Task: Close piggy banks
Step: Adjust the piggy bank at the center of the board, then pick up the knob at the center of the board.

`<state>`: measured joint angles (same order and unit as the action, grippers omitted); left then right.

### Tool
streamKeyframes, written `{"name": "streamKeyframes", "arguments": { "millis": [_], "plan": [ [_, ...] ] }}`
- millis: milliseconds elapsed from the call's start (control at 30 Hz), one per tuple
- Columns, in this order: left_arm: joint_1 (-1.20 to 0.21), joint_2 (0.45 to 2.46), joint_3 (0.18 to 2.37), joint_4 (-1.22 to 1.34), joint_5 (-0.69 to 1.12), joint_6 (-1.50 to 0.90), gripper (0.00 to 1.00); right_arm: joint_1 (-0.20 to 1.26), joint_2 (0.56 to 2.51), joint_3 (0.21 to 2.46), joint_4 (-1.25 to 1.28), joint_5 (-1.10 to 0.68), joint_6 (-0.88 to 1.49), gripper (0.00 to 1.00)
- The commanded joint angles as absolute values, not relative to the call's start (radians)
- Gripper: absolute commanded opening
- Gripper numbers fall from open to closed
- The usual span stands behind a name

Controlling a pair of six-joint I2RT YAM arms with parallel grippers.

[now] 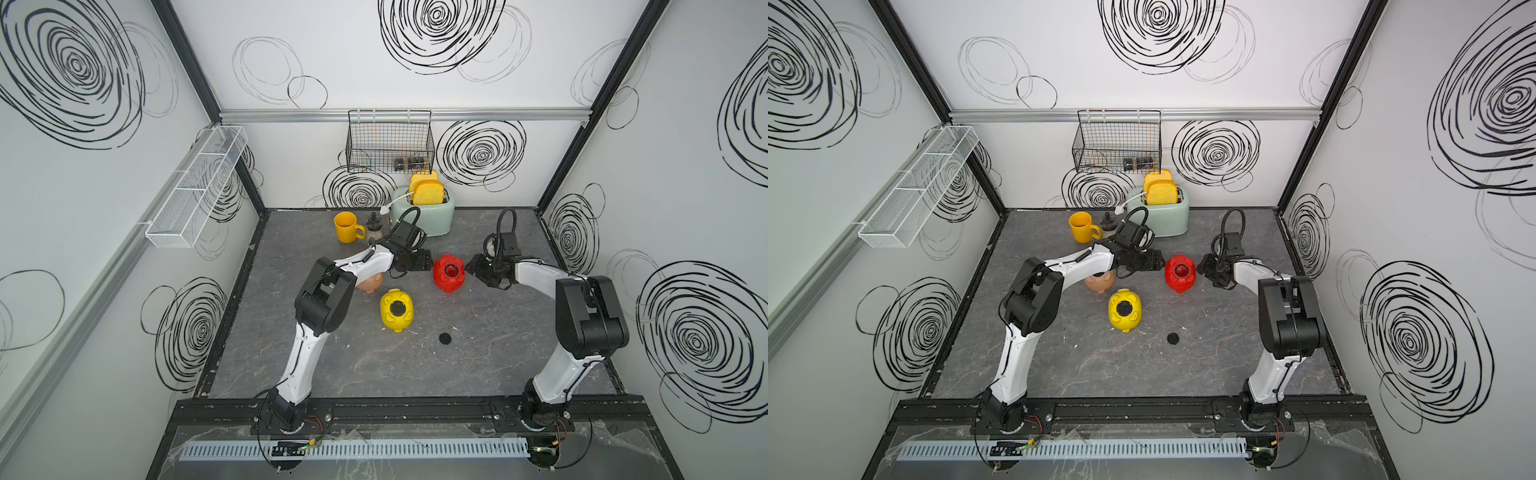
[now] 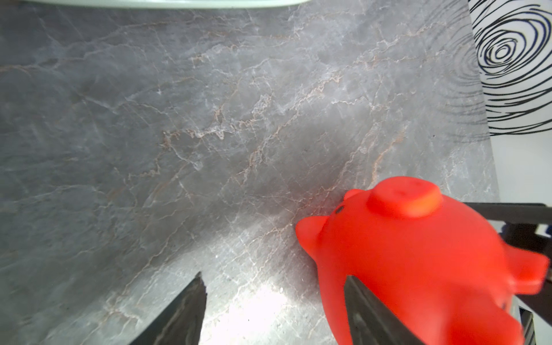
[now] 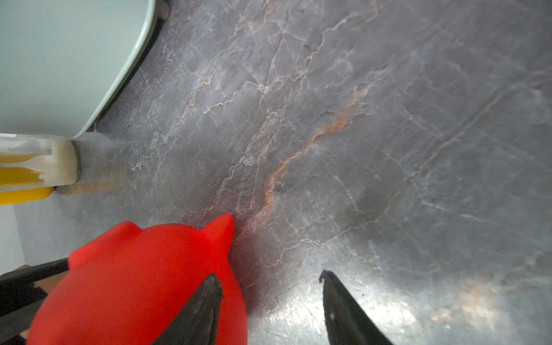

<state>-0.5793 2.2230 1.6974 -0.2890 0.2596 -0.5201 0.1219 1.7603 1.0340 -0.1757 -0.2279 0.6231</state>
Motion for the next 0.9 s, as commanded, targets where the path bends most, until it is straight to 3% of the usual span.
{"name": "streamKeyframes", "arguments": {
  "millis": [0, 400, 867],
  "plan": [
    [-0.566, 2.152, 1.667, -0.274, 0.239, -0.504, 0.76, 0.109, 1.738, 1.021, -0.205, -0.183, 0.638, 0.57],
    [-0.541, 1.802, 1.403, -0.226, 0.201, -0.499, 0.76, 0.098, 1.453, 0.883, -0.283, -0.25, 0.617, 0.54],
    [-0.533, 1.147, 1.005, -0.391, 0.14, -0.319, 0.77, 0.298, 1.059, 0.672, -0.363, -0.325, 0.55, 0.49]
  ]
}}
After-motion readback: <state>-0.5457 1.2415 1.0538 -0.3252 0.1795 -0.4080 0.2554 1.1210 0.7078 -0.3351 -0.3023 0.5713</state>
